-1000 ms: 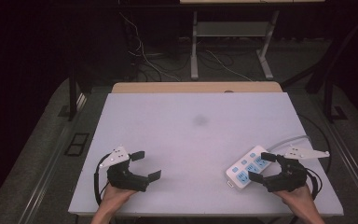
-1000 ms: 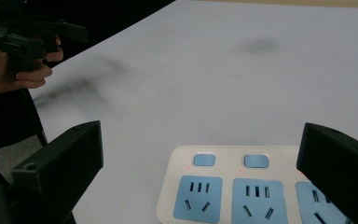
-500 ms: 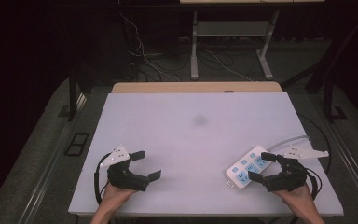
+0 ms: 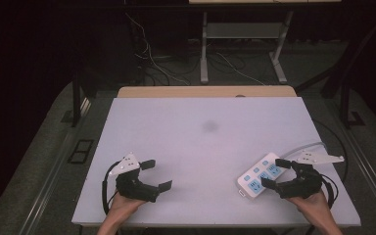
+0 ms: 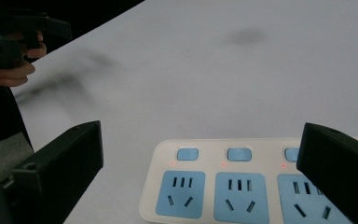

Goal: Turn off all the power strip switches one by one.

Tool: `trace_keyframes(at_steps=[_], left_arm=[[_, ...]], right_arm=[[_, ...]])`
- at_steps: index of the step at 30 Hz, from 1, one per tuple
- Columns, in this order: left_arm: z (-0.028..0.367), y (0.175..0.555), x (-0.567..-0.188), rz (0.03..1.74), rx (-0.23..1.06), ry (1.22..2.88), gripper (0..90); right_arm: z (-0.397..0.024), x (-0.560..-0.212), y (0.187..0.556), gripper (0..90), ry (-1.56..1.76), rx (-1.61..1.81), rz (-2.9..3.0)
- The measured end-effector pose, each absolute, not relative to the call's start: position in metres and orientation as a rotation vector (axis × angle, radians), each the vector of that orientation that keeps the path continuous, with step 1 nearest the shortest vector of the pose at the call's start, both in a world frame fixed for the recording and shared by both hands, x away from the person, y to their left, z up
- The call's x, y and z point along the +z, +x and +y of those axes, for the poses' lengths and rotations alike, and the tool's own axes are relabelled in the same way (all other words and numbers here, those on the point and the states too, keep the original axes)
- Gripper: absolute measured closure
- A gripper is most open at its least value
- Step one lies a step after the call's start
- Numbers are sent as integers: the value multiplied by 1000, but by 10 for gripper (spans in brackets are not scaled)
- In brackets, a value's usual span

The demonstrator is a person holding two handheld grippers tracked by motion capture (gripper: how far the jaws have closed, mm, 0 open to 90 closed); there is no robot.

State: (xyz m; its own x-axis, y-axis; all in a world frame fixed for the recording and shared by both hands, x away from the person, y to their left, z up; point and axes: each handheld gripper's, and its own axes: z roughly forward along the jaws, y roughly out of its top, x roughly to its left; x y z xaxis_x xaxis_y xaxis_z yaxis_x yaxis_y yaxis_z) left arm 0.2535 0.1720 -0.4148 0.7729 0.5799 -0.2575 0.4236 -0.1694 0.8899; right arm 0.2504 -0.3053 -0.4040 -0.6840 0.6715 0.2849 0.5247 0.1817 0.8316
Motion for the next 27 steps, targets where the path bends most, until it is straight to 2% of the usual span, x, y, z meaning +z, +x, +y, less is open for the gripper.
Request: trace_keyframes(at_steps=[27], left_arm=[[174,253,-416,785,162,1798,0]], right_arm=[[-284,-384,278,3,1085,1322,2518]])
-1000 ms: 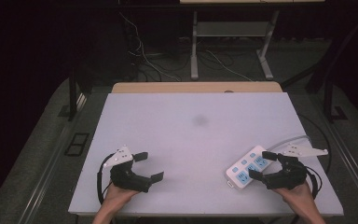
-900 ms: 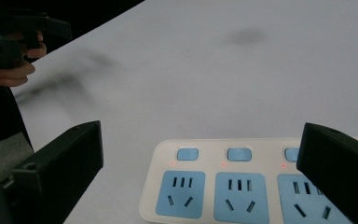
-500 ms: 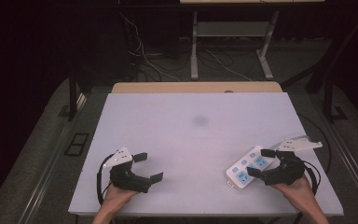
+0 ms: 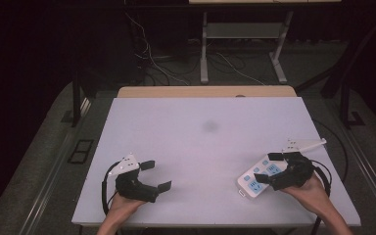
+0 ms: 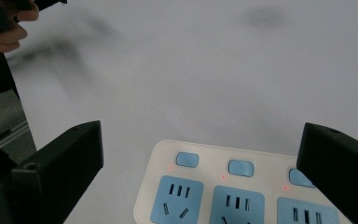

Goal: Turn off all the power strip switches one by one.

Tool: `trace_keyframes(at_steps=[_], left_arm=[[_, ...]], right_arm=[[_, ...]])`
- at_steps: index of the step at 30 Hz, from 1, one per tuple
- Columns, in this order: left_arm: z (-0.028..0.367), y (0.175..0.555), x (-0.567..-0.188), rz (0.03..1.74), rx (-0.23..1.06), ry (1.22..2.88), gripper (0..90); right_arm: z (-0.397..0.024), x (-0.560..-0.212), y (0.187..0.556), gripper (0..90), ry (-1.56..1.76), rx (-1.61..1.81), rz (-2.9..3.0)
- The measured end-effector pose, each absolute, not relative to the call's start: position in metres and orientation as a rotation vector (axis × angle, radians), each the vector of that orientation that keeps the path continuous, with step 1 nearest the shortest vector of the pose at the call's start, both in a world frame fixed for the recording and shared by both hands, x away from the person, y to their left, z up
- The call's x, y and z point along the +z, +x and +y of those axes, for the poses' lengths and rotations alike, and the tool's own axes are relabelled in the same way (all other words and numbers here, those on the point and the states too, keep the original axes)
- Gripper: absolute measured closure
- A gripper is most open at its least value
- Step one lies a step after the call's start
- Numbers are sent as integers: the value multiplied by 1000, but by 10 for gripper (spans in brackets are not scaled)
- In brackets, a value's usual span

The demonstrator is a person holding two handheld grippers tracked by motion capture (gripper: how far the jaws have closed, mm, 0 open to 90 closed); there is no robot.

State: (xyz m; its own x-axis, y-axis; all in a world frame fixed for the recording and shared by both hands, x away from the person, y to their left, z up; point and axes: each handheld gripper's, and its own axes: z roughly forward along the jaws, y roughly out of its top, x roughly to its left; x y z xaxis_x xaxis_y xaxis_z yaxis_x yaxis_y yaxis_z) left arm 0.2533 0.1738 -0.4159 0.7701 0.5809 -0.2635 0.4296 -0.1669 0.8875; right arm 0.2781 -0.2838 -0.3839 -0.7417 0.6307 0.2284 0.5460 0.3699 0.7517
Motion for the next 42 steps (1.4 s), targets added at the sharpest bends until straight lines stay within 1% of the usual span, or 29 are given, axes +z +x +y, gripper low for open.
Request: trace_keyframes(at_steps=[15,27,42], left_arm=[[174,253,-416,786,160,1792,0],[175,254,-417,786,159,1796,0],[177,256,-419,798,152,1804,0]], right_arm=[[-269,-378,293,2,1041,1207,2635],[-256,-385,301,3,1014,1089,2747],[-233,-380,305,3,876,901,2888]])
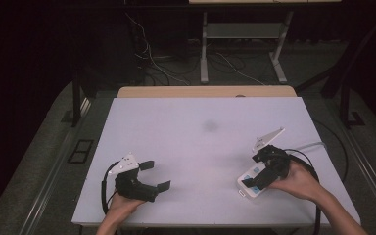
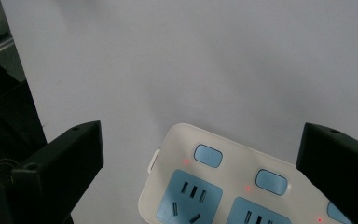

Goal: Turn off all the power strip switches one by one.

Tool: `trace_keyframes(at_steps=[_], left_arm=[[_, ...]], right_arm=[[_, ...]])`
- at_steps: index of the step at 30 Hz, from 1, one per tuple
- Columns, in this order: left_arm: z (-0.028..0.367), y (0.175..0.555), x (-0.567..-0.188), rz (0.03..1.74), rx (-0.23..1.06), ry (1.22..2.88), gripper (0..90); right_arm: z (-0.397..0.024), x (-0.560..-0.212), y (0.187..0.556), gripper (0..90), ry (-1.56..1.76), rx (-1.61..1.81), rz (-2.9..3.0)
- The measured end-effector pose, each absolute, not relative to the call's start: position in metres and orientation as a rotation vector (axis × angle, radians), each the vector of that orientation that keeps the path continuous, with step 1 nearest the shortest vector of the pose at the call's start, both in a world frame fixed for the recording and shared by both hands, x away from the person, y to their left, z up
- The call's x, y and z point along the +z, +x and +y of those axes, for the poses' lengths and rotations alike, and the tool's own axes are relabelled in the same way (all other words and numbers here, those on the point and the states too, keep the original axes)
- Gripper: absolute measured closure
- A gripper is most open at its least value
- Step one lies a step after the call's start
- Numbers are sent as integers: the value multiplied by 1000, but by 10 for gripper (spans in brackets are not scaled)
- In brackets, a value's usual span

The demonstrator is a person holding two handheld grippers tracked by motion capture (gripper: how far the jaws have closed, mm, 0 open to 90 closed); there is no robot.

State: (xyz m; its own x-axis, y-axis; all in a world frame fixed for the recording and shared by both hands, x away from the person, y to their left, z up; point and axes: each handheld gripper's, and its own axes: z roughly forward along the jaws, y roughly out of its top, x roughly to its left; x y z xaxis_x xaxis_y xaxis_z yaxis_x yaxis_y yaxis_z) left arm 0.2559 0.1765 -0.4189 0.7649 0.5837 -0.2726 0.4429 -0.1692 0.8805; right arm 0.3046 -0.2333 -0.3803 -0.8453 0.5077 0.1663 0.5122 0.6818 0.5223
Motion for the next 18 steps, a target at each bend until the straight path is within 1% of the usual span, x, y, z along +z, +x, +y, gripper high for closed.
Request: trace_keyframes(at_steps=[3,4,6,7,8,9,10,12,13,18], left_arm=[[176,256,-419,797,149,1809,0],[176,256,-420,795,149,1811,0],[175,257,-420,795,151,1813,0],[175,257,-420,795,152,1813,0],[175,257,-420,795,151,1813,0],[176,257,-420,796,151,1812,0],[176,257,-420,796,152,1813,0],[176,257,-420,797,152,1813,0],[176,257,-420,797,153,1813,0],[176,257,-420,796,153,1815,0]], right_arm=[[-229,-378,305,9,-828,-856,-2900],[-228,-378,306,43,-812,-846,-2907],[-225,-377,306,50,-792,-819,-2924],[-224,-376,306,85,-787,-801,-2939],[-223,-376,307,143,-785,-790,-2956],[-223,-376,308,155,-779,-787,-2955],[-222,-376,309,191,-781,-776,-2955],[-222,-375,311,310,-784,-771,-2946],[-223,-376,312,352,-783,-770,-2935],[-226,-378,317,494,-813,-747,-2882]])
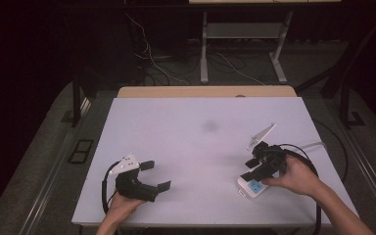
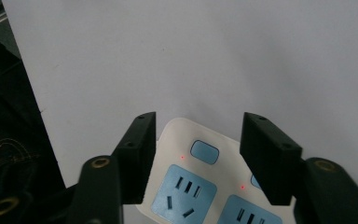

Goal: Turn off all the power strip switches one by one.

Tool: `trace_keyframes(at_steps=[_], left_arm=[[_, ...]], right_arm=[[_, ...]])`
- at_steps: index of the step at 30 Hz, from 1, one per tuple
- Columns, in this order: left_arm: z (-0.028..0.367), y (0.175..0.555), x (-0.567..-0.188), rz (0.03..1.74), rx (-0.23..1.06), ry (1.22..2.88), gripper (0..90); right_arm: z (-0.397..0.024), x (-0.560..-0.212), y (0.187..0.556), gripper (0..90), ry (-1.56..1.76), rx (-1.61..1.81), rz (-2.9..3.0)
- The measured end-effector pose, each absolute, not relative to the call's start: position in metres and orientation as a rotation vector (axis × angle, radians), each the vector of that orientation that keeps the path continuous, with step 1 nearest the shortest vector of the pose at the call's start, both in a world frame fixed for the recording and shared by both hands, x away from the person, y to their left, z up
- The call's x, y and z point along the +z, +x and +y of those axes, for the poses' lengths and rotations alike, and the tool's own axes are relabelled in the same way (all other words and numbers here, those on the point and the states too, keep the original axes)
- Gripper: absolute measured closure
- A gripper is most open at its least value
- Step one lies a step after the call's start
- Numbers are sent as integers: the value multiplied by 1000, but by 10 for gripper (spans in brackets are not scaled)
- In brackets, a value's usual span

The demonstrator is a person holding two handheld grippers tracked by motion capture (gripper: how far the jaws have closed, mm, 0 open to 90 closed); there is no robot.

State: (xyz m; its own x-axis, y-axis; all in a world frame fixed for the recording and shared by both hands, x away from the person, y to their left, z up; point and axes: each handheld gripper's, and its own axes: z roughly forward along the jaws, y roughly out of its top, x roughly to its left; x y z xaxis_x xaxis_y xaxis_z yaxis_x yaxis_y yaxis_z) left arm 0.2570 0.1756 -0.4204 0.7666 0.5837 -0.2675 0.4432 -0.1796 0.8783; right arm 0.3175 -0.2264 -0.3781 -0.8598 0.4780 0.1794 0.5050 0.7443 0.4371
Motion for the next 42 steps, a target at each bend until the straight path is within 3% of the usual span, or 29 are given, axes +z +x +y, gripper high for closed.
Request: trace_keyframes(at_steps=[14,42], left_arm=[[176,257,-421,796,153,1819,0],[175,256,-420,788,160,1815,0]], right_arm=[[-232,-388,319,889,-815,-769,-2850],[-238,-406,321,900,-837,-825,-2795]])
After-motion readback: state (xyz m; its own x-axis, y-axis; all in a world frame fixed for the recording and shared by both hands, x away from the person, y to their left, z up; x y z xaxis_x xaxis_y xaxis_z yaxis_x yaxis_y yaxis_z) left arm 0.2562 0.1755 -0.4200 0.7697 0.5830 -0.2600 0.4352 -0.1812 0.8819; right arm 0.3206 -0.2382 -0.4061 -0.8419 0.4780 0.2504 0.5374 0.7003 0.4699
